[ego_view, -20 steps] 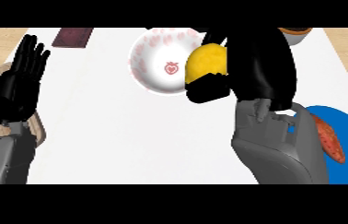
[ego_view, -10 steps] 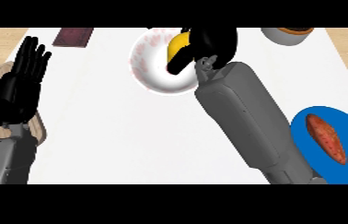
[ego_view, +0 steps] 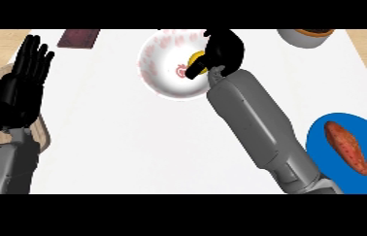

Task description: Pick the lemon from the plate and place it in the bowl

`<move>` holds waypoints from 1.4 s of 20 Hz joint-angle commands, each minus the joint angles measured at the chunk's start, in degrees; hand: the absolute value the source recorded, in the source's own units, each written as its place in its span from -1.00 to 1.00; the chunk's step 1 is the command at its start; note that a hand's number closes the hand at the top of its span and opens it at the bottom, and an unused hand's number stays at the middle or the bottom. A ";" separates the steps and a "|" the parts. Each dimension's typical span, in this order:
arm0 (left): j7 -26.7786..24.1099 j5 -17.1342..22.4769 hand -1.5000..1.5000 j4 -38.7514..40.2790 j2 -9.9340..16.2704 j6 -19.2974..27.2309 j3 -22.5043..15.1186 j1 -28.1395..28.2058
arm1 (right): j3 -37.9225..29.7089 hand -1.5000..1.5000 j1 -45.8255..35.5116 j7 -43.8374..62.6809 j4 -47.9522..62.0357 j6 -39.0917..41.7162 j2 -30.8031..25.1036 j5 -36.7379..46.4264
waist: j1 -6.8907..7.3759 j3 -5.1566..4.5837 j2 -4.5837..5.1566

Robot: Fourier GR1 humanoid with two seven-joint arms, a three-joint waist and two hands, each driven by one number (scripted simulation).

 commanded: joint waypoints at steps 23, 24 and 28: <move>1.16 0.30 0.00 0.03 1.32 0.21 2.57 1.67 | -6.23 -1.00 25.11 -10.41 -23.81 -39.51 -5.02 0.90 | -4.85 0.03 -1.29; -1.01 1.96 0.00 -2.28 1.73 -1.95 4.07 7.27 | -5.27 -1.00 30.02 -13.04 -28.44 -38.81 -5.94 -1.42 | -4.43 0.04 -1.42; 0.43 0.20 0.00 -2.00 0.79 0.84 3.07 3.54 | -4.47 -1.00 43.05 -17.73 -42.26 -36.06 -11.35 -7.20 | -4.54 0.06 -1.17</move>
